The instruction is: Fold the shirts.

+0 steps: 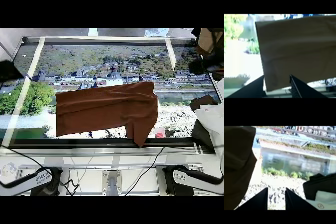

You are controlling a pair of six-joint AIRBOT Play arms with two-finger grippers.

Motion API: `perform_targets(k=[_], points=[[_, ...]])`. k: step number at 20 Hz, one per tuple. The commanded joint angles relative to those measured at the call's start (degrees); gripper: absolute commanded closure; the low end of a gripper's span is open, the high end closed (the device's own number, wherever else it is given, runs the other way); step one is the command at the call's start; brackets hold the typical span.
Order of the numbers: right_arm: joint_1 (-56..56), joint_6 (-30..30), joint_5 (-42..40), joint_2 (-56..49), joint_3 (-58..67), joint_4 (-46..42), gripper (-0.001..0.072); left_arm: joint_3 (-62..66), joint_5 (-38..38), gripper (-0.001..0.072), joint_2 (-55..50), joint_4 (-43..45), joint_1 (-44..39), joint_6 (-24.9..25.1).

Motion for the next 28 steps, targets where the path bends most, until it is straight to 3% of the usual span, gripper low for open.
perform_targets(k=[1,2,3,5,8,12,17,23,24,26,28], points=[[-3.2,0.0,0.8,9.3,-13.1,2.1,0.0372,-15.2,-0.1,0.0267,8.9,3.1,0.0,-1.0],[-3.9,0.0,0.2,11.0,-18.2,3.4,0.0289,-20.7,0.6,0.0267,10.4,3.0,0.0,-0.9],[-4.4,-0.1,-0.5,12.3,-23.5,5.5,0.0272,-26.2,1.7,0.0267,11.3,3.0,0.0,-0.5],[-4.7,-0.3,-1.2,13.0,-33.0,9.5,0.0272,-36.7,6.4,0.0267,11.5,2.9,0.0,1.0],[-4.7,-0.3,-5.8,13.0,-44.5,16.0,0.0272,-50.7,18.3,0.0268,11.5,0.1,0.0,7.5],[-4.7,-0.2,-10.8,13.0,-52.3,26.0,0.0273,-62.9,31.0,0.0269,11.0,-0.7,0.1,6.8],[-4.6,-0.3,-11.5,13.0,-53.0,32.3,0.0273,-68.0,37.6,0.0269,5.2,-1.9,0.1,6.8],[-4.6,-0.2,-11.5,13.0,-53.0,33.5,0.0273,-68.0,41.4,0.0275,-0.5,-5.9,0.1,7.1],[-4.6,-0.2,-11.5,13.0,-53.0,33.5,0.0273,-68.0,41.9,0.0318,-1.0,-7.5,0.1,7.6],[-4.6,-0.2,-11.2,13.0,-53.0,32.4,0.0272,-68.0,43.1,0.0544,-1.1,-11.4,0.1,10.5],[-4.7,0.6,-11.5,13.0,-53.0,29.7,0.0272,-68.0,43.9,0.0593,-1.1,-15.5,0.0,13.5]])
